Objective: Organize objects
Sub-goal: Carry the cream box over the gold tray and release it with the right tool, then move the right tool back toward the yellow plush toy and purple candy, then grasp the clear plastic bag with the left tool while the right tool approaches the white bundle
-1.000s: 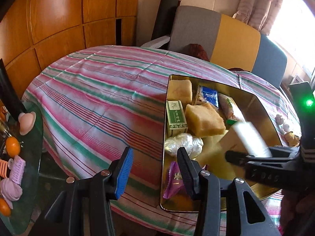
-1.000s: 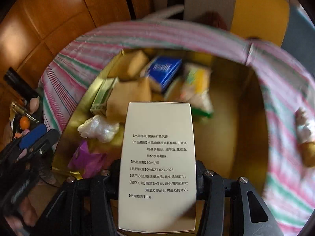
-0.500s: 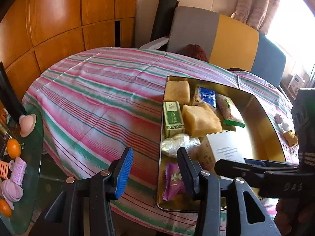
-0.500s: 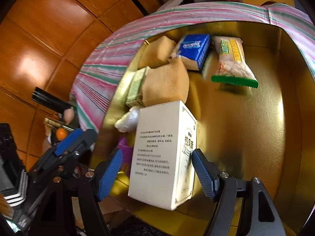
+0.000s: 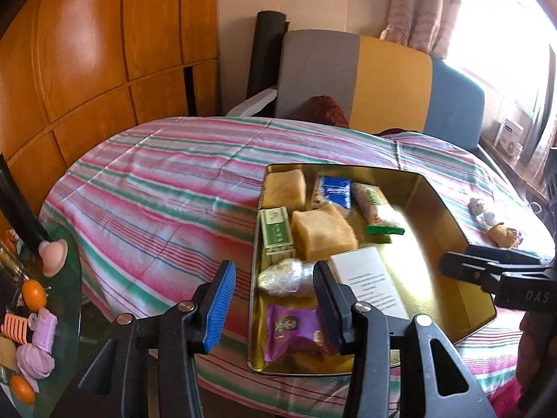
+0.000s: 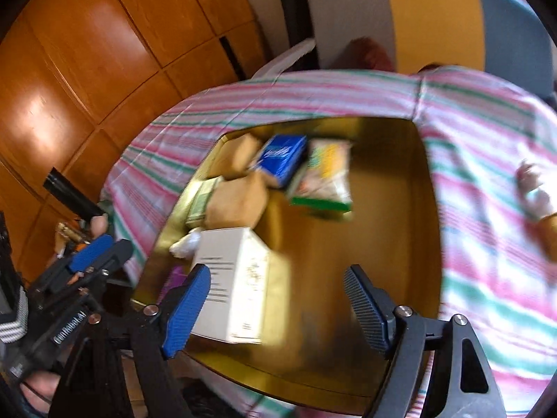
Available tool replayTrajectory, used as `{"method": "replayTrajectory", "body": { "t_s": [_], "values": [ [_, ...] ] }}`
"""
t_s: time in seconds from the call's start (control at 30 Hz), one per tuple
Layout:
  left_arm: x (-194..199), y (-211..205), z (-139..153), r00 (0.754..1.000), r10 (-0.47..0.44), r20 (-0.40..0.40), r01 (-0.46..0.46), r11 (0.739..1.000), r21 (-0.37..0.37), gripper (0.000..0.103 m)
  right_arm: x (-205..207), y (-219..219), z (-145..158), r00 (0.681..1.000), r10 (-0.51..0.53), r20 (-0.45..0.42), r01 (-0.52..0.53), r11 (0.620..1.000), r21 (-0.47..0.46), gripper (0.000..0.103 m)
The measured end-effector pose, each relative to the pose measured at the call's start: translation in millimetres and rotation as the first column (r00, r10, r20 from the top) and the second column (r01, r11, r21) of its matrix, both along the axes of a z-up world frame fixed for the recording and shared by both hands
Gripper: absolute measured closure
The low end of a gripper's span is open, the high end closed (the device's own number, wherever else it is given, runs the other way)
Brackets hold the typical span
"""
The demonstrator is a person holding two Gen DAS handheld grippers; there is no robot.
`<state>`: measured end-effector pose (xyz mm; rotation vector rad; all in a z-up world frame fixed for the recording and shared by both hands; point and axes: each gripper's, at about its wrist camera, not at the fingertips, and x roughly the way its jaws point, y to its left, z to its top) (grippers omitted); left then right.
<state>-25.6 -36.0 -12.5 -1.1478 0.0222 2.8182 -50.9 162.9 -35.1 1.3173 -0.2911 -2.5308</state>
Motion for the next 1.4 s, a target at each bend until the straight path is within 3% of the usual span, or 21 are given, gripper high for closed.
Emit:
{"method": "replayTrajectory", "body": {
  "t_s": [0.4, 0.63, 0.73, 0.83, 0.93, 1.0, 1.03, 1.1, 1.2, 1.4],
  "values": [
    [5.5, 48.0, 10.2, 0.994, -0.107, -0.01, 0.107, 0.994, -0.035, 0.056, 20.9, 93.5, 16.6, 0.991, -0.125, -0.045, 0.13, 0.985, 0.116, 0.022],
    [4.7, 84.2, 15.5, 0.982, -0.187, -0.012, 0.186, 0.981, -0.058, 0.056, 27.3, 173.6, 31.8, 0.961, -0.258, -0.101, 0.274, 0.939, 0.207, 0.021],
    [4.6, 102.5, 17.5, 0.975, -0.223, -0.014, 0.222, 0.973, -0.066, 0.056, 29.9, 215.9, 35.3, 0.93, -0.343, -0.135, 0.366, 0.901, 0.231, 0.021],
    [3.4, 123.0, 18.5, 0.965, -0.263, -0.01, 0.261, 0.962, -0.078, 0.056, 34.6, 264.6, 29.8, 0.876, -0.451, -0.168, 0.481, 0.835, 0.266, 0.021],
    [0.2, 145.1, 17.8, 0.954, -0.301, 0.007, 0.3, 0.951, -0.074, 0.056, 47.8, 313.9, 13.5, 0.799, -0.572, -0.186, 0.602, 0.755, 0.262, 0.021],
    [-0.8, 165.5, 17.4, 0.941, -0.338, 0.008, 0.338, 0.938, -0.077, 0.056, 56.3, 342.3, -1.5, 0.726, -0.674, -0.135, 0.684, 0.691, 0.232, 0.021],
    [-0.9, 175.3, 17.0, 0.935, -0.355, 0.01, 0.355, 0.932, -0.077, 0.056, 57.3, 355.4, -5.4, 0.694, -0.715, -0.082, 0.714, 0.668, 0.211, 0.022],
    [-3.5, 194.7, 17.1, 0.921, -0.389, 0.015, 0.389, 0.919, -0.068, 0.056, 63.8, 371.1, -4.0, 0.656, -0.753, -0.059, 0.753, 0.646, 0.122, 0.022],
    [-8.5, 220.5, 15.8, 0.905, -0.425, 0.032, 0.426, 0.903, -0.054, 0.056, 70.9, 383.6, -2.2, 0.624, -0.781, -0.026, 0.781, 0.622, 0.057, 0.02],
    [-15.4, 264.2, 4.2, 0.871, -0.482, 0.096, 0.485, 0.875, -0.002, 0.056, 70.7, 383.5, -2.8, 0.616, -0.788, -0.003, 0.787, 0.615, 0.058, 0.018]
  ]
}}
